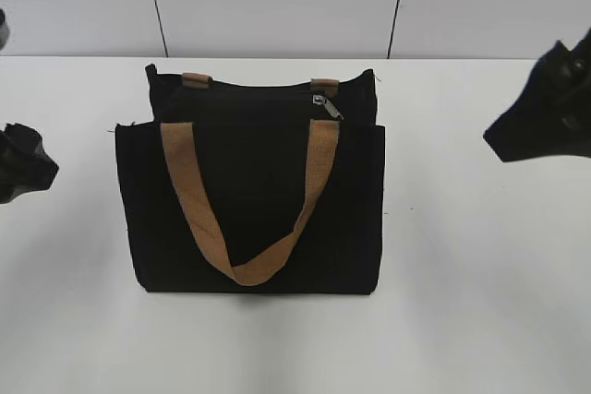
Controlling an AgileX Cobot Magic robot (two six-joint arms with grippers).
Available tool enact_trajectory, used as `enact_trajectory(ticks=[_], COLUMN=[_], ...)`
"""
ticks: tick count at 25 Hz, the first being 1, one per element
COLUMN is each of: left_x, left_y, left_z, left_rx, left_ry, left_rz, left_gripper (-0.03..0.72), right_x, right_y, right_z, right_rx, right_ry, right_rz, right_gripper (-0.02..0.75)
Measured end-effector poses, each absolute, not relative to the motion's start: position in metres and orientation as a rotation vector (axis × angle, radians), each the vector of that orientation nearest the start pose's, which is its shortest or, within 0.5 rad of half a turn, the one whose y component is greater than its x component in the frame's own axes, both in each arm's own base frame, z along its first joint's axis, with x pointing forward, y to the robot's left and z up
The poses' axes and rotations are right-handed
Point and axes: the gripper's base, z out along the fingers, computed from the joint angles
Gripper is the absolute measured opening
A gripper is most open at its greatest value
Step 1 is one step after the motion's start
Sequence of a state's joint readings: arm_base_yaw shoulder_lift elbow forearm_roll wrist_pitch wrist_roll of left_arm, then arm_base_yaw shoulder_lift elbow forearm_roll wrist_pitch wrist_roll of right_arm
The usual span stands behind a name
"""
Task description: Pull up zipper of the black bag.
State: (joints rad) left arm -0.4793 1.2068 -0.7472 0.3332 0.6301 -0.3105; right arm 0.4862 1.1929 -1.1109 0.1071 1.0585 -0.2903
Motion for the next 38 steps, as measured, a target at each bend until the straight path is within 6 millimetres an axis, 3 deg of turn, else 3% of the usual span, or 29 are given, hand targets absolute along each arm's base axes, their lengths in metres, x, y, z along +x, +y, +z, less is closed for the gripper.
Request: enact_trajectory(ticks=[4, 11, 14, 18, 23, 28, 38], left_x=[0.179, 0.1, 0.072, 0.045, 0.028, 0.032, 0.033], left_y=[-0.086, -0.053, -0.04, -0.026, -0.017, -0.021, -0.023], left_z=[0.292, 0.326, 0.328, 0.311, 0.288, 0.286, 0.284], left_rx=[0.531, 0.542, 0.551, 0.567, 0.585, 0.66, 0.688], left_ry=[2.475, 2.513, 2.477, 2.42, 2.375, 2.244, 2.227], left_rz=[-0.077, -0.201, -0.237, -0.257, -0.263, -0.269, -0.275], left_gripper=[0.517, 0.518, 0.518, 0.518, 0.518, 0.518, 0.508], right_x=[0.17, 0.104, 0.079, 0.06, 0.048, 0.05, 0.051], right_y=[0.1, 0.065, 0.052, 0.042, 0.035, 0.036, 0.037], right_z=[0.336, 0.304, 0.29, 0.272, 0.259, 0.253, 0.253], right_rx=[-0.971, -0.977, -0.955, -0.947, -0.941, -0.916, -0.908], right_ry=[2.466, 2.504, 2.493, 2.479, 2.463, 2.428, 2.422], right_rz=[0.207, 0.211, 0.219, 0.221, 0.223, 0.227, 0.229], right_gripper=[0.593, 0.593, 0.593, 0.593, 0.593, 0.593, 0.593])
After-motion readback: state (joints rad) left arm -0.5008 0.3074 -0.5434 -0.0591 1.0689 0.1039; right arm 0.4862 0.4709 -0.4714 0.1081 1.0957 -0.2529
